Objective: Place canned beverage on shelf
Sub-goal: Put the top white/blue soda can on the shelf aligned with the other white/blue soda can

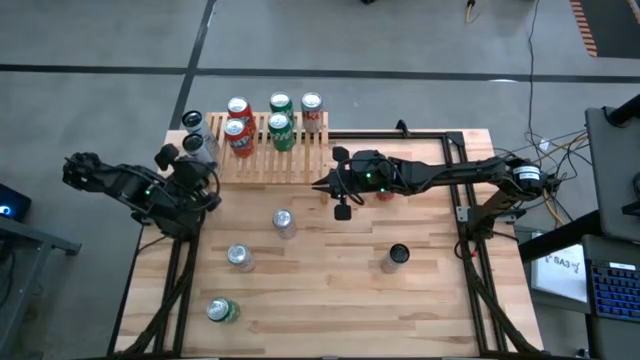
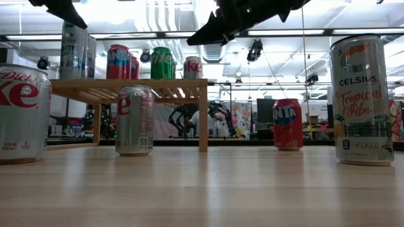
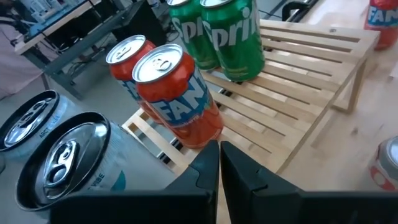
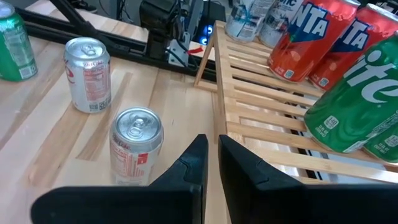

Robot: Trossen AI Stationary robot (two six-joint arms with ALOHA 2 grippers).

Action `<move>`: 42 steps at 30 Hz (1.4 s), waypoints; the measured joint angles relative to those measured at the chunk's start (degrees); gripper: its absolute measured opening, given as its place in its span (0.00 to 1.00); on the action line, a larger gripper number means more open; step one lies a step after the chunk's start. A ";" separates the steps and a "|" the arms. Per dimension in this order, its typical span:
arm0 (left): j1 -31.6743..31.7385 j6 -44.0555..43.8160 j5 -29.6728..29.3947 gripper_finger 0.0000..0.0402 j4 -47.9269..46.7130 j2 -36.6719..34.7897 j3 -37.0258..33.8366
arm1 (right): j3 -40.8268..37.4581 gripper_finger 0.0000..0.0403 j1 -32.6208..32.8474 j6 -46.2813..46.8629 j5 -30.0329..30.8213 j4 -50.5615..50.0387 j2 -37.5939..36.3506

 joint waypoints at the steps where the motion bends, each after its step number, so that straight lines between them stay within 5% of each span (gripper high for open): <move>1: 0.00 -0.57 -0.35 0.00 -0.25 0.00 -0.13 | -0.05 0.07 0.00 -0.11 0.00 -0.05 0.00; 42: 0.83 -4.41 -4.53 0.00 -2.74 -1.27 -2.72 | -0.52 0.07 0.00 -0.13 0.00 0.01 0.00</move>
